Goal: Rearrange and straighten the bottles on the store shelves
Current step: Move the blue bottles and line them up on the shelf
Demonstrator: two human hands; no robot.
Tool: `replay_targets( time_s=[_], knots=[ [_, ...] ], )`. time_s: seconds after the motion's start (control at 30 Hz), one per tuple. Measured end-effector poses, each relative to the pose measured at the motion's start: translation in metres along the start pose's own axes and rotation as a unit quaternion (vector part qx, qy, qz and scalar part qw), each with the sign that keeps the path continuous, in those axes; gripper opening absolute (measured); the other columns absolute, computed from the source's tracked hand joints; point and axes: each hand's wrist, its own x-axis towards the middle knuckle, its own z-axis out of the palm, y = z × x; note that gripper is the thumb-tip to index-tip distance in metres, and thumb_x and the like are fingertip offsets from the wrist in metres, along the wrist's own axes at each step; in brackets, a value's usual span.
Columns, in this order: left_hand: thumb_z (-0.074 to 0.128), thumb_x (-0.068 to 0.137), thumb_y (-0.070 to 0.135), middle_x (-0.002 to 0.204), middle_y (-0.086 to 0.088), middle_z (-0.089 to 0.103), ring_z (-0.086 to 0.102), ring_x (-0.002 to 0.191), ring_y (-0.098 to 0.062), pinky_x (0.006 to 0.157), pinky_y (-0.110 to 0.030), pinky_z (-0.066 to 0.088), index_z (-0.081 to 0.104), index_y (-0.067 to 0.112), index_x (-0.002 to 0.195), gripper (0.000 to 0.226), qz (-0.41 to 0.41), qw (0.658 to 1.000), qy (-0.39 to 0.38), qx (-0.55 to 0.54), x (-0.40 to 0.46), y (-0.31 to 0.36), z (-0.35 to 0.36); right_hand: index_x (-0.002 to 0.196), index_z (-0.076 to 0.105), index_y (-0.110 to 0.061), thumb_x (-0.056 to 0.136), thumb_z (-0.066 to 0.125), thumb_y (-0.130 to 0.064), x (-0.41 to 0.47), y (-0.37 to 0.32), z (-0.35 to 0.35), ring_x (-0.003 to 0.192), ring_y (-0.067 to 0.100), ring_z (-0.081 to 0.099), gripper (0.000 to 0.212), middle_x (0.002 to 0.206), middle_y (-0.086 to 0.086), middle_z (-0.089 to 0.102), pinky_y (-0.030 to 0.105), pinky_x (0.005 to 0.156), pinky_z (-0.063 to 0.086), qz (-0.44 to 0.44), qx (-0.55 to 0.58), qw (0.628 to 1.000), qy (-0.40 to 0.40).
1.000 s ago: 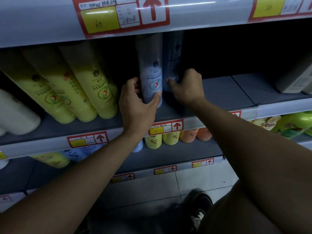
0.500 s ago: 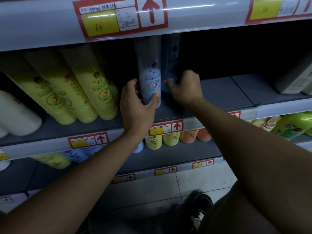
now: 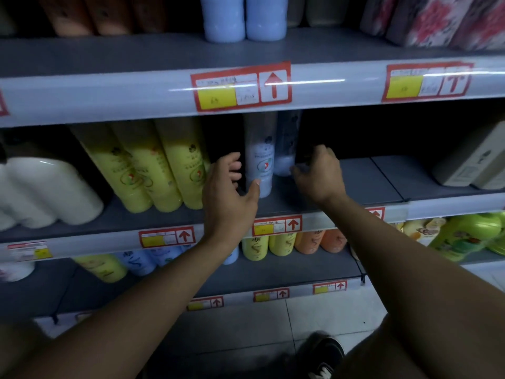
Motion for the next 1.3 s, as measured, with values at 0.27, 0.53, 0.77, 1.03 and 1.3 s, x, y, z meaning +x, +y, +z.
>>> replay_targets(
  time_s=[0.27,0.53,0.77,1.03,1.3],
  knots=[
    [0.076,0.089,0.01,0.104,0.004,0.065,0.064,0.087,-0.013,0.075,-0.036,0.06,0.062,0.016,0.122,0.037,0.048,0.999,0.014,-0.008,-0.003,0.035,-0.041,0.117,0.067,-0.013,0.087,0.072,-0.019,-0.039,-0.026,-0.015,0.092,0.026,0.068,0.031,0.102,0.007,0.069,0.041,0.085,0.057,-0.038,0.073,0.996,0.044],
    [0.074,0.085,0.006,0.088,0.007,0.064,0.062,0.075,-0.011,0.064,-0.021,0.054,0.064,0.02,0.102,0.024,0.087,0.995,0.033,-0.019,0.003,0.089,-0.085,0.116,0.068,-0.019,0.092,0.068,-0.016,-0.077,-0.057,-0.048,0.088,0.01,0.065,0.025,0.099,-0.003,0.067,0.037,0.08,0.059,-0.115,0.101,0.986,0.07],
    [0.073,0.087,0.004,0.087,0.005,0.064,0.061,0.075,-0.015,0.065,-0.026,0.054,0.063,0.019,0.1,0.022,0.141,0.989,0.039,-0.034,0.012,0.125,-0.115,0.107,0.068,-0.02,0.09,0.067,-0.01,-0.093,-0.079,-0.101,0.086,0.001,0.063,0.019,0.093,-0.007,0.067,0.008,0.073,0.044,-0.154,0.122,0.973,0.12],
    [0.072,0.083,0.007,0.085,0.008,0.064,0.062,0.074,-0.012,0.07,-0.032,0.055,0.062,0.023,0.1,0.025,0.157,0.985,0.063,-0.025,0.036,0.17,-0.138,0.113,0.066,-0.019,0.09,0.066,-0.013,-0.086,-0.129,-0.151,0.086,0.007,0.062,0.023,0.096,-0.009,0.063,0.027,0.077,0.051,-0.214,0.113,0.957,0.16],
    [0.072,0.087,0.012,0.093,0.005,0.063,0.06,0.074,-0.004,0.074,-0.031,0.056,0.059,0.027,0.102,0.025,0.133,0.99,0.043,0.018,0.083,0.179,-0.149,0.115,0.065,-0.017,0.089,0.066,-0.013,-0.06,-0.164,-0.171,0.09,0.01,0.062,0.027,0.102,-0.004,0.062,0.034,0.085,0.055,-0.215,0.091,0.959,0.163]
  ],
)
